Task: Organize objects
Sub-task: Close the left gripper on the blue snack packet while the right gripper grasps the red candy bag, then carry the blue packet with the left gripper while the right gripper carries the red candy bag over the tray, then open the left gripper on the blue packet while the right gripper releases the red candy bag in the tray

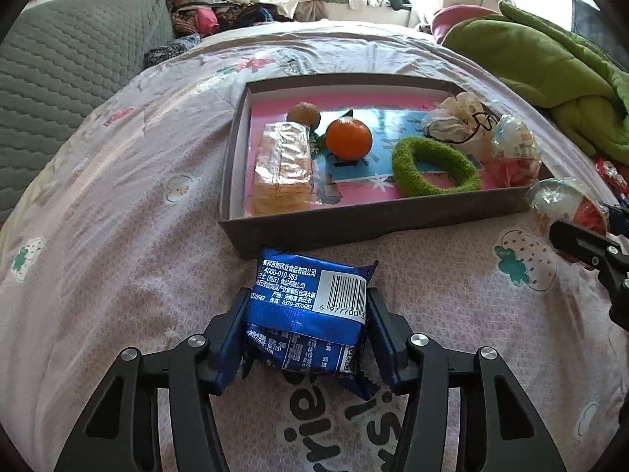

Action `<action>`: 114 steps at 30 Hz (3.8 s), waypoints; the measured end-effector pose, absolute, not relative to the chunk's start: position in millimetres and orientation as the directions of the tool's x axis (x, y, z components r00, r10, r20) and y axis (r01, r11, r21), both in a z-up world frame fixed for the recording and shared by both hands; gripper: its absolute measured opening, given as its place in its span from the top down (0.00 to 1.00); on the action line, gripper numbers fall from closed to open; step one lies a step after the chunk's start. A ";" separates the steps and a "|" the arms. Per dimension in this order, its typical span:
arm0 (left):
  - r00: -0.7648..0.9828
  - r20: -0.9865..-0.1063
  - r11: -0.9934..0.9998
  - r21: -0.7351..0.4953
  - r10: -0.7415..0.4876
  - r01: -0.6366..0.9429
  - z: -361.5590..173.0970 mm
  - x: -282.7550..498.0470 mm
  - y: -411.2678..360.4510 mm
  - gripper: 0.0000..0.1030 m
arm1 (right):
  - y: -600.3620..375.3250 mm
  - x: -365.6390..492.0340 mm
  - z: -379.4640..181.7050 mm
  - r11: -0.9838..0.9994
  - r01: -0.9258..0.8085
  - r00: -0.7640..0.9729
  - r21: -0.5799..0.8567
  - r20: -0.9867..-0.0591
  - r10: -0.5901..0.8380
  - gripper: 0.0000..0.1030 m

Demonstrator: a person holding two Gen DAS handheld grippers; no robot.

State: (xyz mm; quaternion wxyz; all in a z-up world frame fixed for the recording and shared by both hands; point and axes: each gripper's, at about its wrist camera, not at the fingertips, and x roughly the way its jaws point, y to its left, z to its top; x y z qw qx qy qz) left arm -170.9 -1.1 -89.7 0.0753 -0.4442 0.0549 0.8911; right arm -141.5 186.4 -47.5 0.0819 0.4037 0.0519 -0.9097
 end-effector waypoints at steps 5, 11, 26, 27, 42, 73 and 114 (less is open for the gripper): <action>-0.619 -0.779 -0.984 0.016 0.100 -0.179 -70.7 -164.8 -1.1 0.45 | 183.9 -134.3 -31.3 -0.980 0.196 -0.686 -0.019 -0.717 -0.123 0.51; -0.656 -0.747 -0.984 0.021 0.103 -0.178 -43.1 -158.7 3.3 0.45 | 181.6 -126.9 -11.2 -0.978 0.208 -0.713 -0.006 -0.686 -0.147 0.51; -0.730 -0.674 -0.986 0.019 0.109 -0.165 16.2 -163.2 14.2 0.45 | 182.8 -122.2 38.1 -0.978 0.206 -0.791 0.009 -0.588 -0.172 0.51; -0.734 -0.671 -0.987 0.020 0.106 -0.160 19.5 -165.2 14.3 0.45 | 183.1 -123.3 41.3 -0.979 0.206 -0.796 0.011 -0.581 -0.173 0.51; -0.780 -0.620 -0.991 0.022 0.089 -0.131 59.5 -196.7 20.0 0.45 | 186.7 -149.2 79.2 -0.980 0.197 -0.839 0.000 -0.518 -0.169 0.51; -0.730 -0.682 -0.996 0.017 0.054 -0.091 -44.6 -308.1 23.1 0.45 | 163.0 -255.6 -17.9 -0.985 0.172 -0.775 -0.005 -0.617 -0.132 0.50; -0.702 -0.706 -0.993 -0.017 0.093 -0.115 -73.2 -309.5 17.1 0.38 | 145.0 -262.9 -62.1 -0.978 0.159 -0.723 -0.134 -0.691 -0.023 0.45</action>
